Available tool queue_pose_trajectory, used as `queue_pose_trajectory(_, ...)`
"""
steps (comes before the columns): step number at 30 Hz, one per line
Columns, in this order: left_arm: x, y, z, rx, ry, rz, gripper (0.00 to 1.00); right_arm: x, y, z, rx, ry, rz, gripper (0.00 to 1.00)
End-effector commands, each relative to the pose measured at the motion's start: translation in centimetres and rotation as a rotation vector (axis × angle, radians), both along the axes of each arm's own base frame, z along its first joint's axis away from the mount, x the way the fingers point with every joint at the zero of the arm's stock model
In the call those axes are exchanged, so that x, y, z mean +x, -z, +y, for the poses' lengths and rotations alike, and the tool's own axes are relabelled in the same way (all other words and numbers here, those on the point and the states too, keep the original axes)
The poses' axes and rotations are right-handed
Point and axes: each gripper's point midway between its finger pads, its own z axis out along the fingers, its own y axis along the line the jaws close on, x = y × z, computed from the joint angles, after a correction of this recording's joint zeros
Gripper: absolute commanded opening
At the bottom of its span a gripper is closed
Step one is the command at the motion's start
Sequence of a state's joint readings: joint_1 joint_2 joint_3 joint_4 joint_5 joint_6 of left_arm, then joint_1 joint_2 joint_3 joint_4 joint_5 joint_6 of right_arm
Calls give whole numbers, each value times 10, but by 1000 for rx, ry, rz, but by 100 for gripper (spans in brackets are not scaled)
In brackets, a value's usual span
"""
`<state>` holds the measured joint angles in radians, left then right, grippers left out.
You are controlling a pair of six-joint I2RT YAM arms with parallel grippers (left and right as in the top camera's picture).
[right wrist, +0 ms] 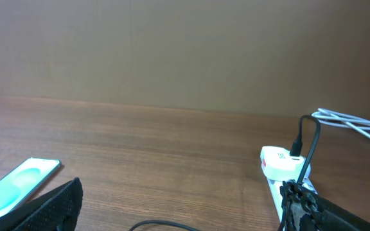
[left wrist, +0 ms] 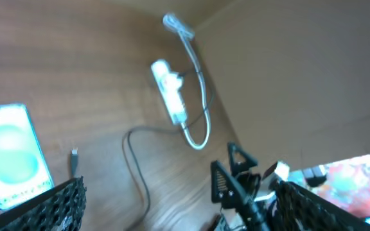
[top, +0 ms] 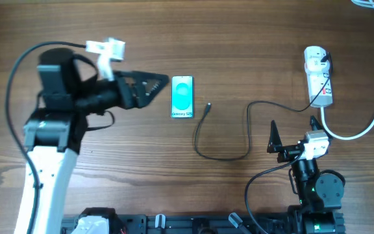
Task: Plug charger to phone and switch on socket
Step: 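Open the left gripper and move it over the Galaxy S25 phone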
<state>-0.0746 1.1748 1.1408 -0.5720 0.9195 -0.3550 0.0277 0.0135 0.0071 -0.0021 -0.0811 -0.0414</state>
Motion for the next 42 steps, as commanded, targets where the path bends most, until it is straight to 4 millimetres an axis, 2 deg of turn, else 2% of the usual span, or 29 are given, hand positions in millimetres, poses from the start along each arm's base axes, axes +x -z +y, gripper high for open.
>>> queue_pose_trajectory(1, 8, 22, -16, 172, -104, 11, 100, 0, -1, -3, 17, 15, -6, 100)
queue_pose_trajectory(5, 12, 30, -32, 278, -159, 42, 100, 0, -1, -2, 17, 14, -6, 100)
queue_pose_trajectory(11, 26, 30, -29, 517, -187, 230, 99, 0, -1, -2, 18, 14, -5, 100)
queue_pose_trajectory(15, 40, 46, -16, 738, -215, 403, 100, 0, -1, -2, 17, 14, -6, 100)
queue_pose_trajectory(17, 41, 59, -14, 798, -201, 477, 99, 0, -1, -3, 17, 15, -6, 100)
queue_pose_trajectory(18, 44, 72, -15, 827, -189, 519, 100, 0, -1, -3, 17, 15, -6, 100)
queue_pose_trajectory(22, 61, 93, -26, 826, -179, 533, 100, 0, -1, -3, 17, 15, -6, 100)
queue_pose_trajectory(26, 70, 87, -49, 713, -132, 502, 100, 0, -1, -2, 17, 14, -6, 100)
queue_pose_trajectory(29, 76, 90, -53, 721, -138, 478, 100, 0, -1, -3, 17, 15, -6, 100)
queue_pose_trajectory(31, 77, 102, -53, 771, -150, 493, 100, 0, -1, -2, 17, 14, -5, 100)
queue_pose_trajectory(39, 82, 179, -49, 1003, -264, 616, 100, 0, -1, -3, 17, 15, -6, 100)
queue_pose_trajectory(42, 86, 192, -51, 1017, -263, 623, 100, 0, -1, -2, 17, 14, -6, 100)
